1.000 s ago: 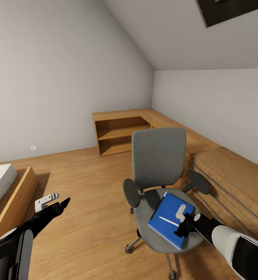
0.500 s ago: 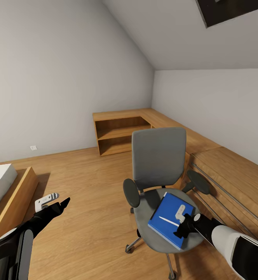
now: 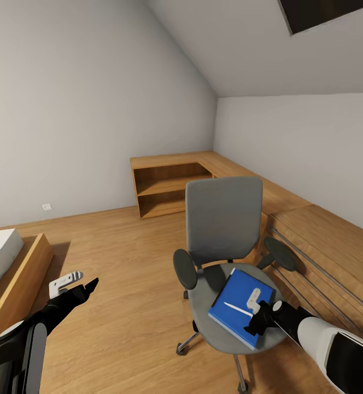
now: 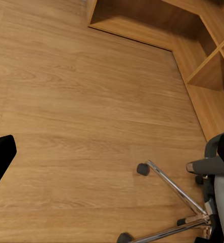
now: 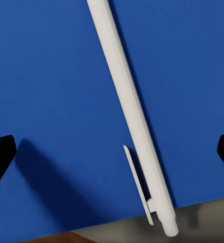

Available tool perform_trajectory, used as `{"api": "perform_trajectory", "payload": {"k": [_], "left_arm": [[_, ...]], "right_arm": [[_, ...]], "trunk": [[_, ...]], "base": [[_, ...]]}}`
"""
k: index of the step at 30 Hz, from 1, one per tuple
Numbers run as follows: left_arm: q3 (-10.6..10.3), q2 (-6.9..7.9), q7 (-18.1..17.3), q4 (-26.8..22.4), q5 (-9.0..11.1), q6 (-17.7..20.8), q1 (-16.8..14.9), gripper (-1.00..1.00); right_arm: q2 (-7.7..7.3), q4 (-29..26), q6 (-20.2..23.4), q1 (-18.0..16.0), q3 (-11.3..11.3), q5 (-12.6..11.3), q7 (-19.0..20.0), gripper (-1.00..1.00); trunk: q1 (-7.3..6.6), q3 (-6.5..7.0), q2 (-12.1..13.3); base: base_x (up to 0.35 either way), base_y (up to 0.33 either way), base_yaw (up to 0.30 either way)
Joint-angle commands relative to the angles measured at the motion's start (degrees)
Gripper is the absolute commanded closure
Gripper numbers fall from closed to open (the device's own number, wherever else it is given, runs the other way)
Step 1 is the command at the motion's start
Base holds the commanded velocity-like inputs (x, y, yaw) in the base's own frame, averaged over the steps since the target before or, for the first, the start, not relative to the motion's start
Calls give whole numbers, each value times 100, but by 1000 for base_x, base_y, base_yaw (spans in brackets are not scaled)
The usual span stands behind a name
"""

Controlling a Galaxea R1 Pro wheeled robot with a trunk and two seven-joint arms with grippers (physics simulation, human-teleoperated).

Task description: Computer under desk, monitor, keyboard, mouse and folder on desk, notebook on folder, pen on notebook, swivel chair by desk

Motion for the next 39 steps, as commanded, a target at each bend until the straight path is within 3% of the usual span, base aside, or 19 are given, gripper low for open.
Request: {"api": "perform_trajectory", "payload": {"k": [1,7,13,34,35,39], "left_arm": [[16,-6,-12,-5,47,47,-6,-100],[16,-6,-12,-5,52,47,-11,-100],[16,-6,-11,-5,52,47,-10,-100],[16,-6,-13,-5,53,47,-9,-100],[16,-6,-13,-5,53,47,-8,-100],[16,-6,-13,-5,53,47,-7,-100]], "right_arm": [[-2,1,-7,-4,49,-53,22,-100],[-2,1,-7,-4,49,-53,22,-100],[-2,2,-7,-4,50,-51,22,-100],[1,2,-7,-4,50,-56,20,-100],[0,2,-7,-4,50,-57,22,100],[-1,2,-7,-4,50,-57,33,100]], "trunk": [[0,-5,-3],[0,-5,-3],[131,-113,-244],[131,-113,-244],[131,-113,-244],[131,-113,-244]], "base": [[0,0,0],[0,0,0],[0,0,0],[0,0,0],[0,0,0],[0,0,0]]}}
